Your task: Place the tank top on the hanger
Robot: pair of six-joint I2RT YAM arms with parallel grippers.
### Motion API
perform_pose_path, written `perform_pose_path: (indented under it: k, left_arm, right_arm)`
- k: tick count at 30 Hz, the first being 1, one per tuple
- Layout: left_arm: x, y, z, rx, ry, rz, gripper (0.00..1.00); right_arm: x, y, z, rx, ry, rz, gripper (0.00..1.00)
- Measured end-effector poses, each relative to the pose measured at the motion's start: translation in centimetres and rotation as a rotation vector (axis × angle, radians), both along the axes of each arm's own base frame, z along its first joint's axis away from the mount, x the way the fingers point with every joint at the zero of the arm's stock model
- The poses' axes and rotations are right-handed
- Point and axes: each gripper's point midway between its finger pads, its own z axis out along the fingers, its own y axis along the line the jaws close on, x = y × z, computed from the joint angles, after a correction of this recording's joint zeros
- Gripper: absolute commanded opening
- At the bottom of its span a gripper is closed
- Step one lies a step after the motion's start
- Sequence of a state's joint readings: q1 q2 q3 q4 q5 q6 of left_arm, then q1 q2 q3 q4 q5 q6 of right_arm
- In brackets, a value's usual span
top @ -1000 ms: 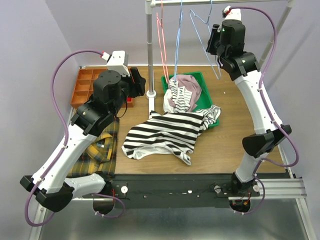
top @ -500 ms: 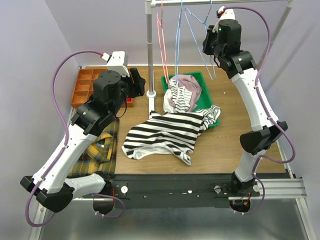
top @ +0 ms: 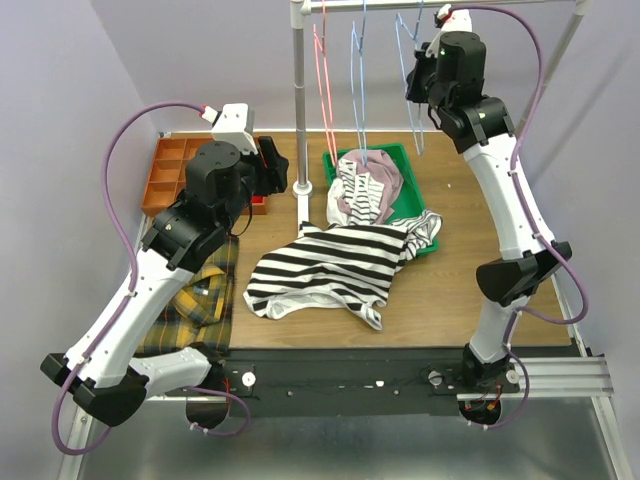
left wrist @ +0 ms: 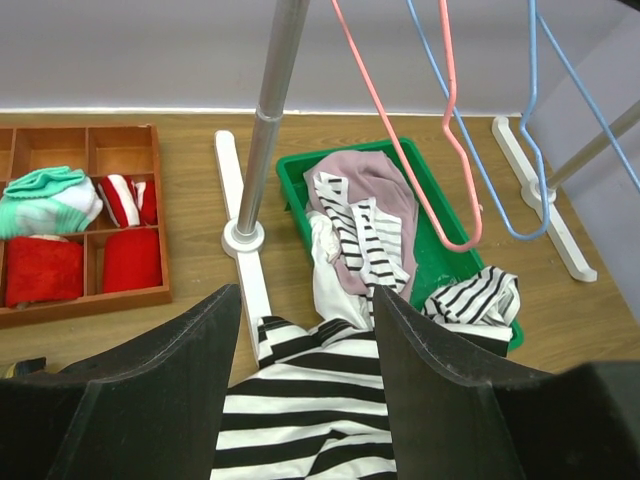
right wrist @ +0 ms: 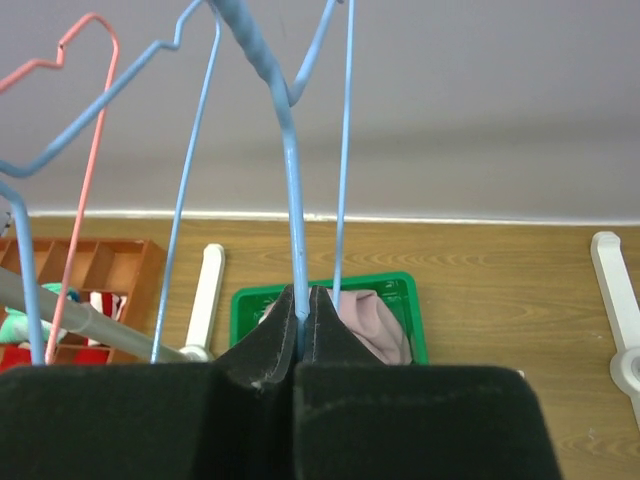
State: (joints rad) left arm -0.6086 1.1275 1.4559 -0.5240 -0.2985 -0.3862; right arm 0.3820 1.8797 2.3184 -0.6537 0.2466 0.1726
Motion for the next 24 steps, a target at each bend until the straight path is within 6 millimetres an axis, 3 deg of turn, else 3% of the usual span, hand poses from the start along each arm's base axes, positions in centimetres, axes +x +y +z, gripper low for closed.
perform_pose_path:
  k: [7,13,18,24]
  left_arm:
    - [-0.2,0.1,-0.4,0.003,0.004,-0.004,0.64]
    - [-0.6,0.1,-2.0,0.010,0.032,-0.013,0.64]
    - [-0.9,-0.2,-3.7,0.008,0.065,-0.025,0.64]
    - [-0.9,-0.6,-5.8,0.005,0.108,-0.037,0.64]
  right_arm:
    - [-0.2,-0.2,2.0,0.011,-0.046,-0.002,0.01]
    - [-0.6,-0.3,1.7,0.009,-0.037,-0.001,0.01]
    - [-2.4,-1.0,0.8,-0.001,-0.008,0.000,0.01]
    - [-4.1,-1.7,3.4,0.023,-0.068,0.000,0.01]
